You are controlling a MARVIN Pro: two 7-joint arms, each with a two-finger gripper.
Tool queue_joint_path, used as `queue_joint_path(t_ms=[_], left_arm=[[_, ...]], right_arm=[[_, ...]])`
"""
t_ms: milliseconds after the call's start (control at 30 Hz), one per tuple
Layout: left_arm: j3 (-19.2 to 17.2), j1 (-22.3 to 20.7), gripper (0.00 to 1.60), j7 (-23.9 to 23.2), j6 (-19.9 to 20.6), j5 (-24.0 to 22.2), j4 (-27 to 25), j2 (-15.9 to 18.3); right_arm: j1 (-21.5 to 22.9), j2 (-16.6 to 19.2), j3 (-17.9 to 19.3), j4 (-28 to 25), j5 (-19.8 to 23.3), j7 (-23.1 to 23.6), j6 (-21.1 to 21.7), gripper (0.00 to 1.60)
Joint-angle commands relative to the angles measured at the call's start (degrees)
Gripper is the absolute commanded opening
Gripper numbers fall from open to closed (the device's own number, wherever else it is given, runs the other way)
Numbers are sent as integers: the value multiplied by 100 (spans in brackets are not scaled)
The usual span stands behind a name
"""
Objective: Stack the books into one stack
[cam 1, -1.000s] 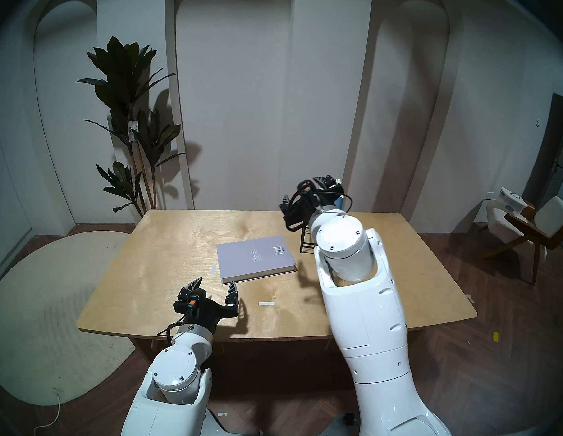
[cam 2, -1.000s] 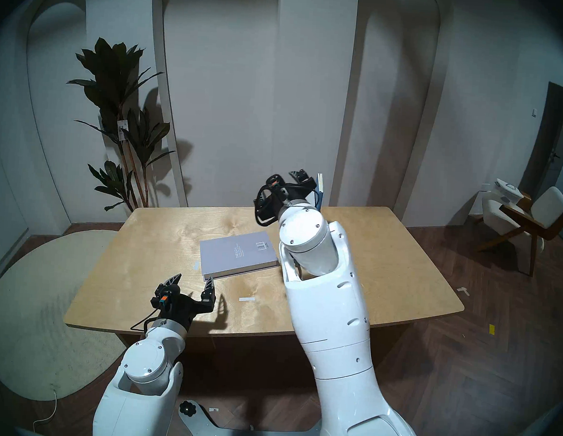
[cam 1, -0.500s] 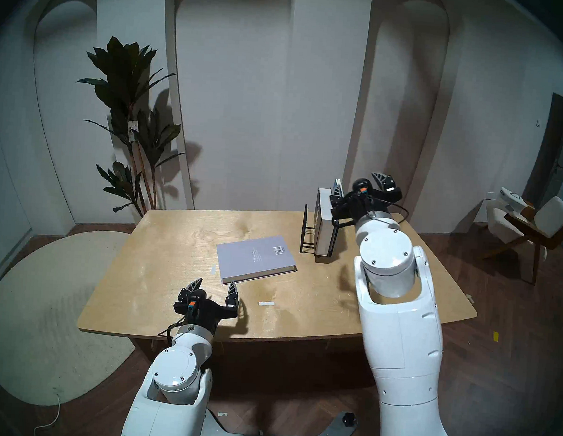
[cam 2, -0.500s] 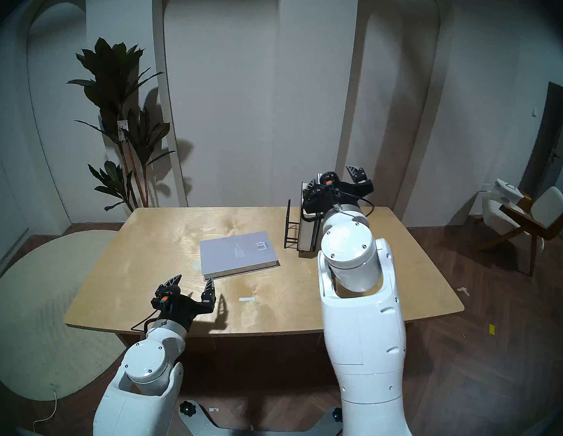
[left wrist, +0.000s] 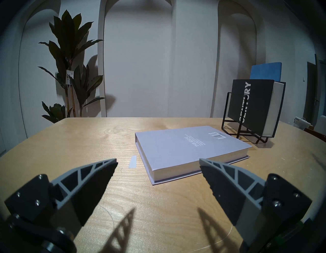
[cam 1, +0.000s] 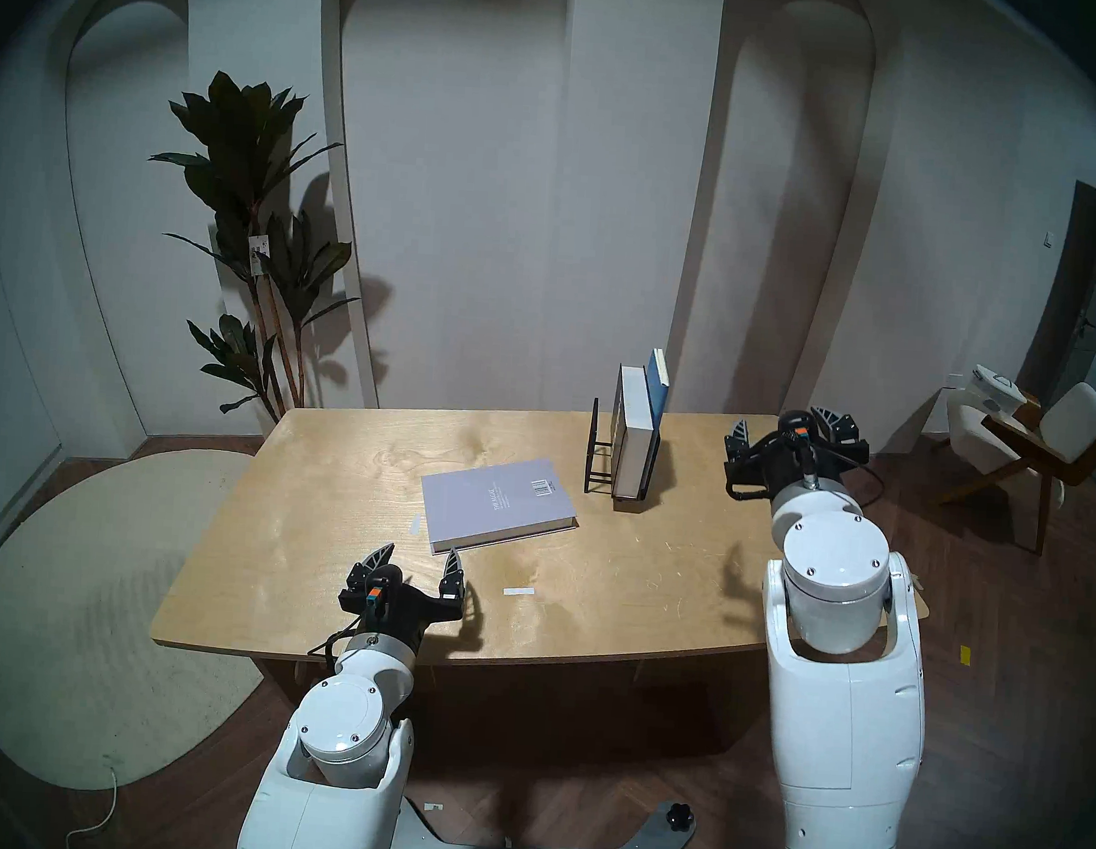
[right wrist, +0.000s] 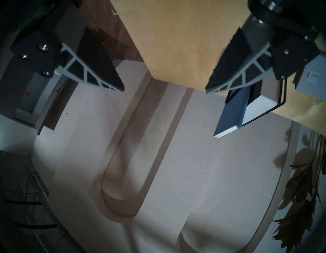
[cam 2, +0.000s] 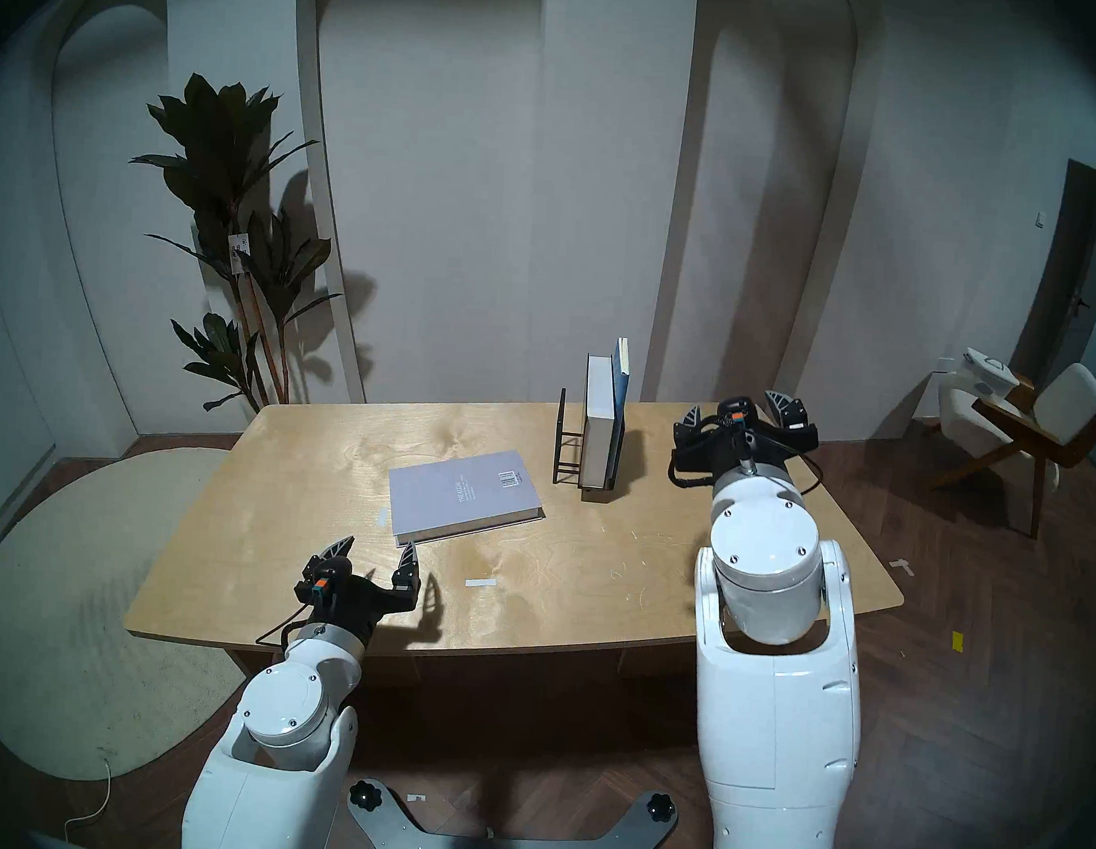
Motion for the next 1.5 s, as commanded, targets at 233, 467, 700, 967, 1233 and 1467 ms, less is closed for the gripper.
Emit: queue_joint_path(t_ms=[233, 467, 700, 967, 1233, 1467], left_arm=[[6, -68, 160, -3, -40, 0, -113, 7], [8, -58, 160, -6, -48, 0, -149, 8], [9, -26, 160, -10, -42, 0, -207, 8], [9, -14, 160, -13, -31, 0, -229, 9], [9, -11, 160, -13, -27, 0, -233, 9], [-20, -83, 160, -404, 281, -356, -285, 93]], right_arm=[[-1164, -139, 796, -509, 1066, 725, -394, 160], [-1710, -257, 1156, -542, 1858, 1354, -963, 160], [-1770, -59, 1557, -183, 2664, 1875, -1559, 160], [-1337, 28, 1762, 545, 2594, 1686, -2203, 160], [-1289, 83, 1597, 682, 2631, 1790, -2854, 160], [-1286, 25, 1593, 774, 2765, 1784, -3199, 160]])
